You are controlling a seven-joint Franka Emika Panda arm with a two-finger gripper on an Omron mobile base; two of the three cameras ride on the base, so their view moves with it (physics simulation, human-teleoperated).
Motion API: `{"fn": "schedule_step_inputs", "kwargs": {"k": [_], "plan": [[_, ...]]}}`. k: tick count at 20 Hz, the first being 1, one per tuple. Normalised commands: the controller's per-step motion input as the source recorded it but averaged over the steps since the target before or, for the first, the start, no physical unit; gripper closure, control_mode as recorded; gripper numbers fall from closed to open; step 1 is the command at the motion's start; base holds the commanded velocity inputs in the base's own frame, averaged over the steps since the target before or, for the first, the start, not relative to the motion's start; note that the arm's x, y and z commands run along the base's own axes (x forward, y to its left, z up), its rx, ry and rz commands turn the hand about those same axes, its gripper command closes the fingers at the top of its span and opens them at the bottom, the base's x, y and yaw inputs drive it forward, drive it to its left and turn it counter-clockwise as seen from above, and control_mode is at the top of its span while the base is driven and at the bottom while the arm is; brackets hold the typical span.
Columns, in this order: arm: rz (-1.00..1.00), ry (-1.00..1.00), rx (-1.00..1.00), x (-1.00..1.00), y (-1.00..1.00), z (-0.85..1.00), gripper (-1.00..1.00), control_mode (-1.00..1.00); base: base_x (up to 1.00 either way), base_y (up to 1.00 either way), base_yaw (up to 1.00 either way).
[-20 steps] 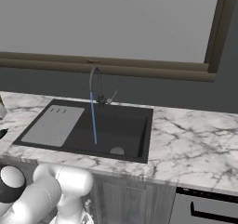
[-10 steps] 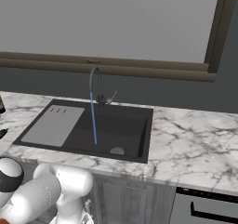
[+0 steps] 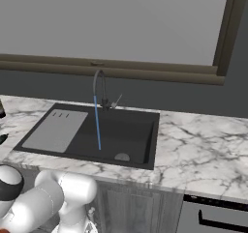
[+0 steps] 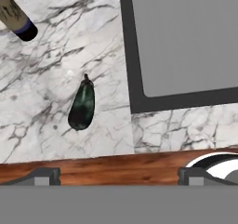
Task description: Turn on the sink faucet. Then move the eggplant from the counter to the sink. Turn off the sink. Move the vegetable from the sink to the pot next to the stove. Finally move the pot to the rear left burner.
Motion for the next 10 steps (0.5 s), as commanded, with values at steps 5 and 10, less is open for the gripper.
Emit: {"fn": "schedule_step_inputs", "kwargs": {"k": [5, 10], "plan": [[0.00, 0.00, 0.00, 0.00, 0.14, -0.20, -1.00, -1.00, 0.00, 0.00, 0.00], [0.00, 0.00, 0.00, 0.00, 0.12, -0.07, -1.00, -1.00, 0.00, 0.00, 0.00]]}}
